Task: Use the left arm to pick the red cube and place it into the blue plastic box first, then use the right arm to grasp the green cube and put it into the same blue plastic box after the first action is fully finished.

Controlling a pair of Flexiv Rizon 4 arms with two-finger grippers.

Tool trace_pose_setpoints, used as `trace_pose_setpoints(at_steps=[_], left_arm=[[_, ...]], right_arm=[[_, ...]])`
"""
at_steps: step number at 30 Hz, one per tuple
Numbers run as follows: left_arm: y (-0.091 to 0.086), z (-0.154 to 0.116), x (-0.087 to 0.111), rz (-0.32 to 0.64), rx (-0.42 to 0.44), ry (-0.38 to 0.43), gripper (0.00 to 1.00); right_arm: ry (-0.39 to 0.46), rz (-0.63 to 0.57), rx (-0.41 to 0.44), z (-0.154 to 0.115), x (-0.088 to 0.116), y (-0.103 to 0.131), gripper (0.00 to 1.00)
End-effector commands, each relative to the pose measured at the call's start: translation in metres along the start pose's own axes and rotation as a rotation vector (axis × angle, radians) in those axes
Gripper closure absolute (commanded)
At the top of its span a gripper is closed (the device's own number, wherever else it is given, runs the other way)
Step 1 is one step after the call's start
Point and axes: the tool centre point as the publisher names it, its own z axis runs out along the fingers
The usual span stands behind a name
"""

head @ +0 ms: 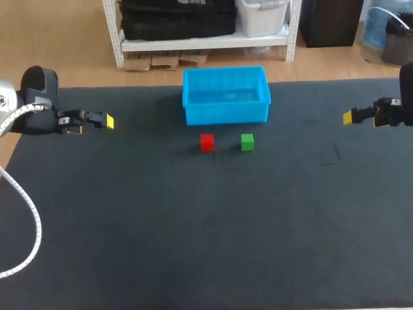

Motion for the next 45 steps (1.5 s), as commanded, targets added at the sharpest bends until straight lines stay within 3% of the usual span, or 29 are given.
trace_pose_setpoints(at_steps=[1,15,20,22,36,42,45], left_arm=[[0.002,0.001,0.001,0.002,0.010,-0.007,0.00],[0.002,0.001,0.001,0.002,0.010,-0.007,0.00],[-0.015,0.015,0.002,0.077,-0.036,0.027,0.00],[-0.025,0.019,0.003,0.055,-0.004,0.056,0.00],[-0.080,0.059,0.005,0.110,-0.093,0.156,0.00],[-0.094,0.069,0.006,0.107,-0.071,0.188,0.00],[-0.097,0.067,0.002,0.093,-0.041,0.166,0.00]], right_arm=[[0.000,0.000,0.001,0.000,0.000,0.000,0.00],[0.000,0.000,0.001,0.000,0.000,0.000,0.00],[0.000,0.000,0.001,0.000,0.000,0.000,0.00],[0.000,0.000,0.001,0.000,0.000,0.000,0.00],[0.000,0.000,0.001,0.000,0.000,0.000,0.00],[0.000,0.000,0.001,0.000,0.000,0.000,0.00],[0.000,0.000,0.001,0.000,0.000,0.000,0.00]])
